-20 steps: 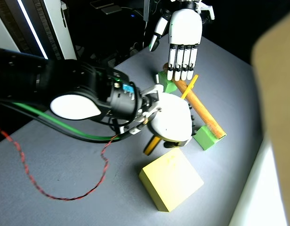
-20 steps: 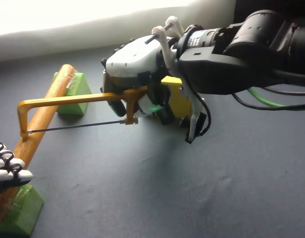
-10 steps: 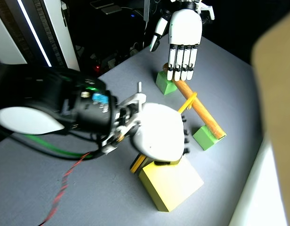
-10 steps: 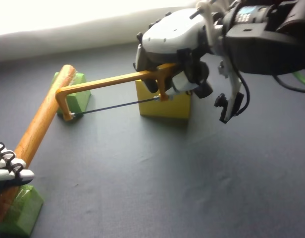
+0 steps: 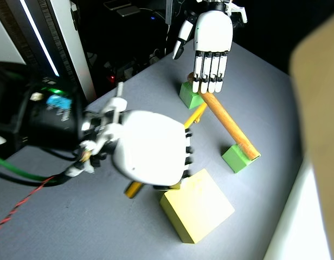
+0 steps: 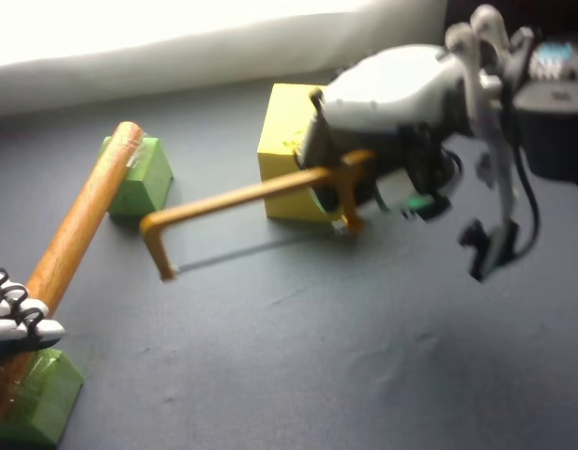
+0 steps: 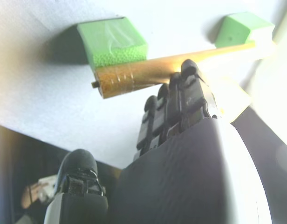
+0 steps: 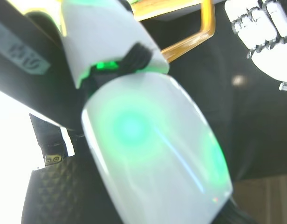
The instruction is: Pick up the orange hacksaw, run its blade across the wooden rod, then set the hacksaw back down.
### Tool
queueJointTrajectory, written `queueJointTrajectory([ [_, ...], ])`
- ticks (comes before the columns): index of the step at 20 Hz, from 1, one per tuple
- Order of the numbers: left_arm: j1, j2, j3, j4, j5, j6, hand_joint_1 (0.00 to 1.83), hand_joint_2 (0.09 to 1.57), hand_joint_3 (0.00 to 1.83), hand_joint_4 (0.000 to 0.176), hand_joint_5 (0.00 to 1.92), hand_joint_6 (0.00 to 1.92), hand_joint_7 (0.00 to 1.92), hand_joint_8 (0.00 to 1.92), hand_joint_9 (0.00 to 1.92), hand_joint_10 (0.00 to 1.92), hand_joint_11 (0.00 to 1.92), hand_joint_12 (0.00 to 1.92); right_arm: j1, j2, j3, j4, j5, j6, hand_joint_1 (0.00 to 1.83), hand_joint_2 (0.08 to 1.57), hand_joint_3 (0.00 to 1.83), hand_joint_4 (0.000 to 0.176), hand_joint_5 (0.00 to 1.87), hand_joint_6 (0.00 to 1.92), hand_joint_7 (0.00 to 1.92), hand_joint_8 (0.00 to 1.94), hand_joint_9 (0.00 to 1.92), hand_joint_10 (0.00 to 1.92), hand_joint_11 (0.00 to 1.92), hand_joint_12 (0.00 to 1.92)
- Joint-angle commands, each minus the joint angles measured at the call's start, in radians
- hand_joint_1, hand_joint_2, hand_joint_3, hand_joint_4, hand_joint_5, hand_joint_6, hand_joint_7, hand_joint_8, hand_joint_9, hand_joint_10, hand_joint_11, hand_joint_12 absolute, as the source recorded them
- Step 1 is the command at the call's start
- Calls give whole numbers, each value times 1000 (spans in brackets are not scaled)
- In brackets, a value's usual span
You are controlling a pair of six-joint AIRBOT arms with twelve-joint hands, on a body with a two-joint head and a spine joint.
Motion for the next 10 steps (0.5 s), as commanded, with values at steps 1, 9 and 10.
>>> queueJointTrajectory([
  [1,-11,1,6,-18,-28,-1,64,1230,2,0,43,1,57,0,44,0,0,180,4,14,-9,2,156,11,1350,1120,0,0,888,934,979,1018,986,1184,920,1268],
  [9,-12,1,4,-18,-28,-1,33,1237,0,0,2,0,28,2,17,1,0,115,-240,88,-109,367,496,-216,1377,1123,0,0,883,931,945,1034,969,1250,920,1264],
  [10,-12,1,4,-18,-29,-1,30,1239,1,0,0,0,22,0,11,0,0,109,-268,94,-130,440,549,-282,1374,1131,2,0,853,976,930,1059,955,1271,913,1272],
])
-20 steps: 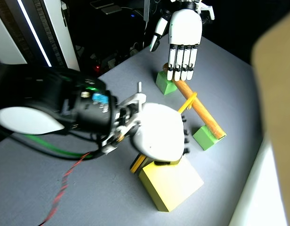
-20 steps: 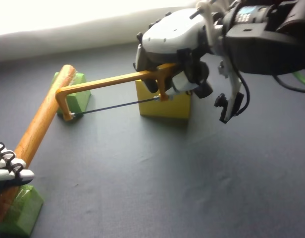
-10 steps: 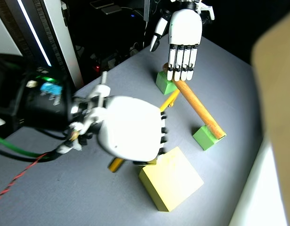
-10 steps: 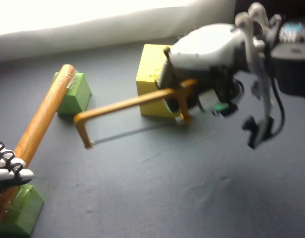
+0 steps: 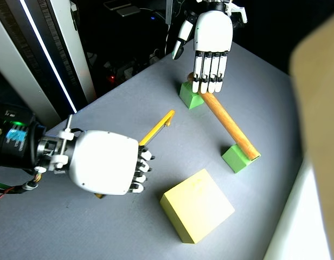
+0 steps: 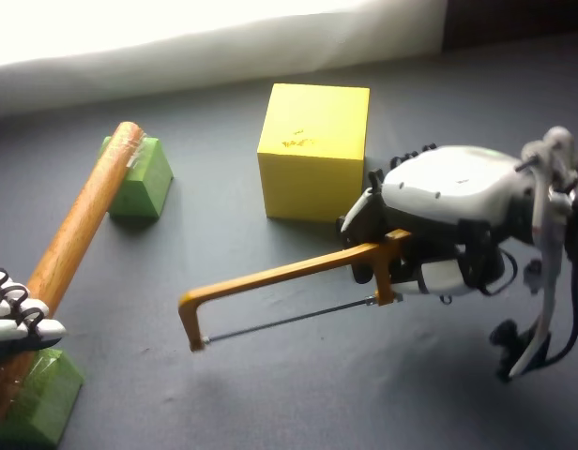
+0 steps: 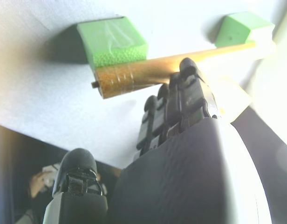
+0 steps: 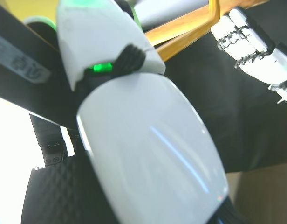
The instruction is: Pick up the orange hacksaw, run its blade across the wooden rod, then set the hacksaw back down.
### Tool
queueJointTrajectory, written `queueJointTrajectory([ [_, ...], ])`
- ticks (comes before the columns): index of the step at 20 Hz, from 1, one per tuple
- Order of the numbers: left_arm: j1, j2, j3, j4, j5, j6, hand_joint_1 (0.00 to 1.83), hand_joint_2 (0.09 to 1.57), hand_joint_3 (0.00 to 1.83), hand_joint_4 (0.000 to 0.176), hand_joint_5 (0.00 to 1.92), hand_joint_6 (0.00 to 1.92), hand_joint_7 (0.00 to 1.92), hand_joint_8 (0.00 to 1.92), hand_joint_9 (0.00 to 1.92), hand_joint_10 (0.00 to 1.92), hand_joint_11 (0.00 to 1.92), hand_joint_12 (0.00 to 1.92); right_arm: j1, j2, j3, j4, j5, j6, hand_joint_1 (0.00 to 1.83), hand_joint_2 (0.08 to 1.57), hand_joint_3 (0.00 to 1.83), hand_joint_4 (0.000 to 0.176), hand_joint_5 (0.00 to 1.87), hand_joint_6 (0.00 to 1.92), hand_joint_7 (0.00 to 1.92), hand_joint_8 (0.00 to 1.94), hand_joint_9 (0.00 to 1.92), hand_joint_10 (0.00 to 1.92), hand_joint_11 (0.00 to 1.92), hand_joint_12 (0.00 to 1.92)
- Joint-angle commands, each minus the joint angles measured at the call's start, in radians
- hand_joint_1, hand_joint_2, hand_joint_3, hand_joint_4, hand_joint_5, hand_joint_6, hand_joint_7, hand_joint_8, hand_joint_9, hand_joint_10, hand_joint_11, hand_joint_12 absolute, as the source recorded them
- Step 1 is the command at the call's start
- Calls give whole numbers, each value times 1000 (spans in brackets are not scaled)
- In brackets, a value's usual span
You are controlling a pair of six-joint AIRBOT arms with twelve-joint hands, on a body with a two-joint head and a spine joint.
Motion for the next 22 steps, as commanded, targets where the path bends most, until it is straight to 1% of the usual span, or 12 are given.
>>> queueJointTrajectory([
  [1,-11,1,4,-18,-30,-1,13,1244,3,0,0,0,18,0,10,0,0,116,0,11,-14,34,182,-28,1373,1132,2,0,843,991,928,1062,954,1272,914,1275],
  [5,-11,1,4,-18,-31,-1,56,1235,0,0,44,1,68,2,59,3,0,213,-49,18,-38,73,254,-41,1373,1136,0,0,805,1038,934,1041,970,1255,966,1237],
  [6,-12,1,4,-18,-31,-1,46,1238,1,0,43,0,67,1,51,1,0,202,-60,18,-42,78,273,-36,1271,1126,0,0,872,1014,1038,1014,1047,976,979,1214],
  [7,-12,1,4,-18,-31,-1,35,1249,4,0,12,1,33,3,14,2,0,114,-79,18,-47,81,311,-28,1356,1122,0,0,850,985,987,991,997,1174,971,1216],
  [8,-12,1,4,-18,-31,-1,42,1247,2,0,8,2,29,4,8,2,0,96,-94,18,-51,85,338,-20,1267,1121,0,0,881,1004,1048,1004,1044,960,966,1217],
  [10,-12,1,4,-18,-35,-1,5,1242,0,0,5,0,41,0,23,0,2,116,-155,20,-83,106,399,-19,1236,1134,1,0,860,1056,1038,1045,1085,812,961,1217],
  [14,-12,1,4,-18,-37,-1,0,1247,2,0,2,0,28,0,8,0,0,93,-184,23,-102,107,397,-20,1226,1145,2,0,843,1090,1011,1075,1054,795,940,1215],
  [16,-12,1,4,-18,-38,-1,41,1237,0,0,37,3,65,4,53,3,0,175,-197,25,-111,107,396,-27,1181,1190,2,7,779,1279,896,1146,937,688,852,1266],
  [18,-12,1,4,-18,-38,-1,46,1231,0,0,76,11,98,9,78,6,0,225,-207,26,-119,107,394,-31,1161,1221,0,8,719,1365,846,1224,906,527,773,1254],
  [19,-12,1,4,-18,-39,-1,41,1234,0,0,66,2,79,2,58,1,0,176,-209,26,-123,107,389,-33,1101,1222,2,0,763,1296,847,270,878,386,648,1254],
  [21,-12,1,4,-18,-40,-1,45,1237,1,0,72,2,87,2,73,4,0,207,-211,30,-129,107,384,-36,1108,1199,3,0,809,1230,869,32,847,203,519,1253],
  [22,-12,1,4,-18,-42,-1,16,1244,2,0,62,2,79,0,53,3,0,151,-213,34,-136,107,375,-37,1042,1108,0,0,624,592,703,1,708,79,360,1229],
])
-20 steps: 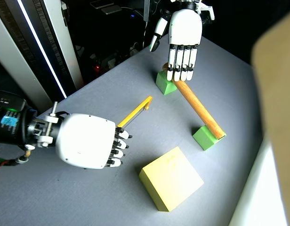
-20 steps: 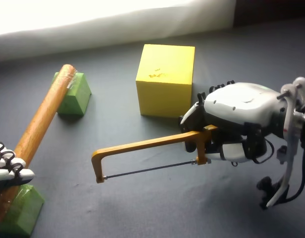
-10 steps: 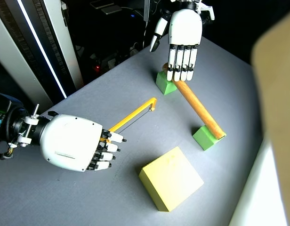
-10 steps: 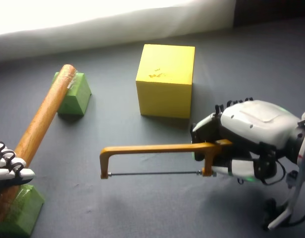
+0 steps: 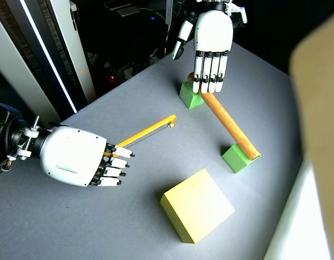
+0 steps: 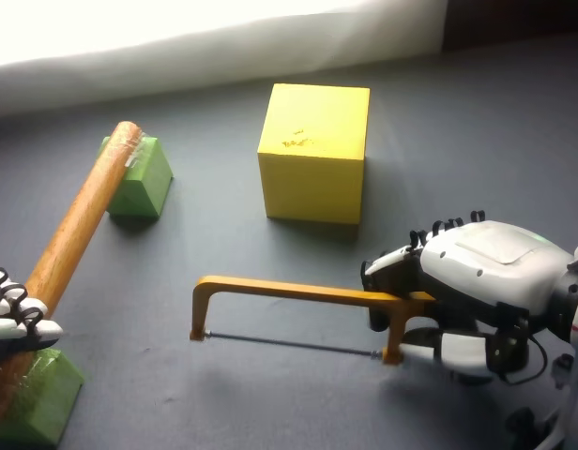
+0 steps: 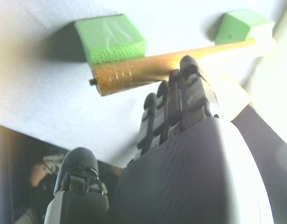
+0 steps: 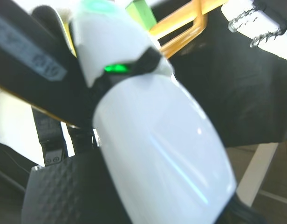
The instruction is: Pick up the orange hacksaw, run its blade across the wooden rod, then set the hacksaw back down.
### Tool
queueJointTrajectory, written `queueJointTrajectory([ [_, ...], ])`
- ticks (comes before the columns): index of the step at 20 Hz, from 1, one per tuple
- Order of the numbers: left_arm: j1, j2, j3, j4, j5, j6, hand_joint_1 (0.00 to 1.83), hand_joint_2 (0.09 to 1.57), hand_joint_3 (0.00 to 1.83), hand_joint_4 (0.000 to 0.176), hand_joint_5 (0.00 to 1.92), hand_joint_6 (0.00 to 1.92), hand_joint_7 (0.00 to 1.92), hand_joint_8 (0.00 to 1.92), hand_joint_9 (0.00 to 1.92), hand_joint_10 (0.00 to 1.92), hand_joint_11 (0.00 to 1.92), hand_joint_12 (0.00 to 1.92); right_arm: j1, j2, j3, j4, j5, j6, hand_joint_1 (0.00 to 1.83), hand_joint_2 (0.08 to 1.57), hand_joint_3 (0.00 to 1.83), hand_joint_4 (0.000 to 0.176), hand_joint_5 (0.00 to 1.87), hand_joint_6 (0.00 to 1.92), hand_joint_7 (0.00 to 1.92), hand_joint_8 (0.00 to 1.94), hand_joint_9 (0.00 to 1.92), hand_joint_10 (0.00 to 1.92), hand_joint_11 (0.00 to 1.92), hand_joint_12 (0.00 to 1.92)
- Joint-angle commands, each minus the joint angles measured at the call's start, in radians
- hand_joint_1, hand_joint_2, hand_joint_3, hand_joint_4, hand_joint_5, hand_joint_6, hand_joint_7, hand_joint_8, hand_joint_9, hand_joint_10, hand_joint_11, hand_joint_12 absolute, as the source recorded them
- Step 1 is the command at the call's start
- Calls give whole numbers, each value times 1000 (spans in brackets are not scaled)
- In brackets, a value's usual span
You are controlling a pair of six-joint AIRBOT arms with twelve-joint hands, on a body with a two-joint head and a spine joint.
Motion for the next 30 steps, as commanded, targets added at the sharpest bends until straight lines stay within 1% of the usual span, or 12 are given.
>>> queueJointTrajectory([
  [1,-9,1,4,-18,-35,0,2,1245,2,0,58,1,73,0,53,5,0,137,4,7,-8,-26,92,4,986,1069,0,0,531,240,594,0,610,22,258,1199],
  [2,-9,1,4,-18,-35,0,0,1243,1,0,56,1,63,0,47,2,0,132,3,10,-11,-26,91,2,893,1060,0,0,492,84,502,0,521,4,177,1167],
  [5,-9,2,4,-18,-38,0,33,1244,0,0,59,1,60,2,40,2,0,114,2,21,-24,-26,91,0,783,961,0,0,408,1,371,0,336,0,11,1070],
  [10,-10,1,4,-18,-38,0,37,1241,0,0,99,3,107,3,82,4,0,193,21,53,-39,-26,89,-9,643,922,0,0,176,1,150,3,102,1,0,549],
  [16,-14,-1,8,-19,-81,0,28,1237,1,0,59,0,53,0,43,1,0,113,87,149,-50,-144,46,28,564,875,0,0,94,1,78,1,72,2,0,580],
  [18,-19,-6,16,-19,-129,0,12,1235,0,0,83,0,91,0,84,1,0,255,135,176,-47,-232,8,70,557,886,2,0,88,1,70,1,61,1,0,565],
  [19,-22,-9,20,-19,-158,0,11,1240,1,0,61,1,86,1,73,1,0,221,154,183,-46,-266,-4,91,571,878,0,0,108,5,79,3,79,6,0,612],
  [24,-48,-46,72,-19,-362,0,9,1229,0,0,62,1,107,1,92,1,0,275,272,191,-1,-668,-27,388,585,928,13,0,186,9,195,16,164,14,0,798],
  [25,-55,-55,84,-19,-401,0,1,1233,1,0,50,1,79,2,69,2,0,212,297,193,12,-779,-25,491,576,944,5,0,279,9,274,7,230,11,2,966],
  [28,-74,-90,123,-46,-522,3,62,1202,1,0,189,6,180,3,208,8,0,592,319,197,61,-1022,62,715,565,1006,2,0,575,18,565,11,538,30,301,1098],
  [29,-87,-131,162,-94,-649,-1,77,1203,1,0,194,5,182,2,214,8,0,609,320,195,113,-1206,160,888,546,1034,3,0,603,13,632,14,618,39,320,1147],
  [30,-93,-150,185,-94,-707,-7,101,1207,1,0,313,15,326,17,375,29,31,850,320,190,136,-1265,205,934,535,1061,2,0,797,47,891,69,869,153,490,1321],
])
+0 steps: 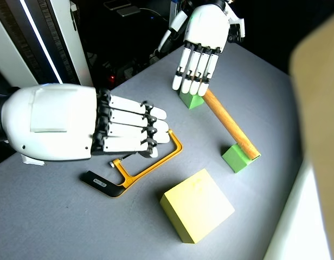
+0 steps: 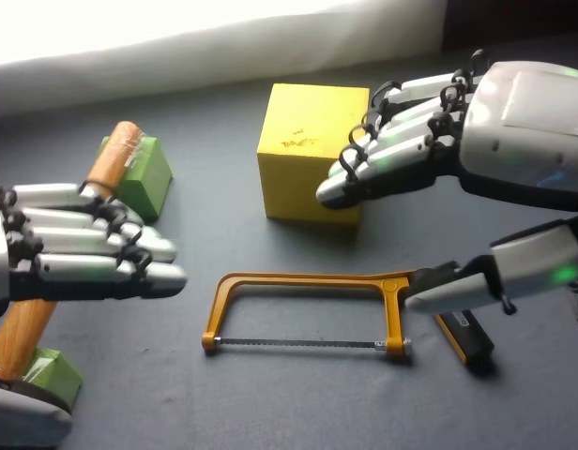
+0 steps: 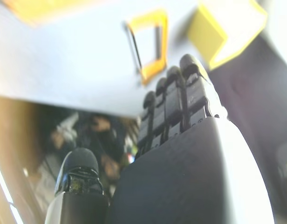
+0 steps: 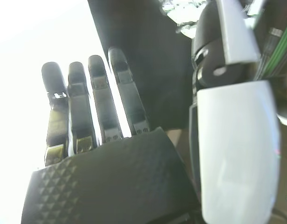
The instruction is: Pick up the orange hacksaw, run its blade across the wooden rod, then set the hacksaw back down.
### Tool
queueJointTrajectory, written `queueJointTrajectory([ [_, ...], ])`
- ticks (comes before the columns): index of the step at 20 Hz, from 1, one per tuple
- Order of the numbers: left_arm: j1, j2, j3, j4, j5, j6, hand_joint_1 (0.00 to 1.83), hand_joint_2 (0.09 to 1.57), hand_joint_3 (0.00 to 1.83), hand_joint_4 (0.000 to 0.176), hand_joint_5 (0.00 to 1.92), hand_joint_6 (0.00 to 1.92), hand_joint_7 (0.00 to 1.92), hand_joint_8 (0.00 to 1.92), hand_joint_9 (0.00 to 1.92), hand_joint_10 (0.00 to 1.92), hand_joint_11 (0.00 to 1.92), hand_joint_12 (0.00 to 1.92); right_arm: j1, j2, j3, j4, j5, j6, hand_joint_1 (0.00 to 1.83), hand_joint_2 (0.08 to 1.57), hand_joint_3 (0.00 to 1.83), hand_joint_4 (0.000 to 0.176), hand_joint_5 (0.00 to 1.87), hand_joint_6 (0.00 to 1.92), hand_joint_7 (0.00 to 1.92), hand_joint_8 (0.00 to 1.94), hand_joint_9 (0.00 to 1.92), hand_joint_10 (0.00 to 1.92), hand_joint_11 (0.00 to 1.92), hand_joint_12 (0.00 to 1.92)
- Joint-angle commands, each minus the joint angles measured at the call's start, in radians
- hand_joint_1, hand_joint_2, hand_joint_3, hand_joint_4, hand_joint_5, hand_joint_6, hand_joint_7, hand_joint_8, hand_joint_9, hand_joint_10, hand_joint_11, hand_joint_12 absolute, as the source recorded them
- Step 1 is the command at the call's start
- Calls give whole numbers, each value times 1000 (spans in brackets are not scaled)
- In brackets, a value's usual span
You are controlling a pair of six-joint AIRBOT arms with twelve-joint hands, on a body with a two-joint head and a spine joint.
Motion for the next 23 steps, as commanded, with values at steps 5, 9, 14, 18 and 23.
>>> queueJointTrajectory([
  [5,-21,-45,62,-56,-282,-34,312,1309,0,0,1089,42,1148,108,810,984,559,1462,35,-5,64,-164,266,178,640,1077,1,0,850,1201,955,1566,1026,1673,1021,1848],
  [9,-3,-69,102,-49,-358,-38,476,1342,3,0,713,1640,855,1642,834,1777,755,1908,55,5,76,-219,320,225,694,1096,2,0,788,1911,1078,1939,1236,1920,1383,1921],
  [14,24,-82,131,-40,-384,-45,595,1305,0,8,1095,1921,1131,1921,1159,1921,1243,1921,85,-1,92,-273,350,244,451,1324,11,0,1060,1921,1258,1941,1438,1921,1658,1921],
  [18,36,-79,132,-40,-399,-46,495,1345,0,0,1280,1921,1285,1921,1331,1921,1414,1921,91,19,88,-273,377,226,373,1399,12,0,1125,1921,1314,1941,1481,1921,1657,1921],
  [23,62,-81,152,-40,-454,-46,443,1380,3,0,1252,1921,1274,1921,1295,1921,1383,1921,110,31,71,-273,395,192,425,1424,5,0,1098,1921,1275,1941,1422,1921,1626,1921],
])
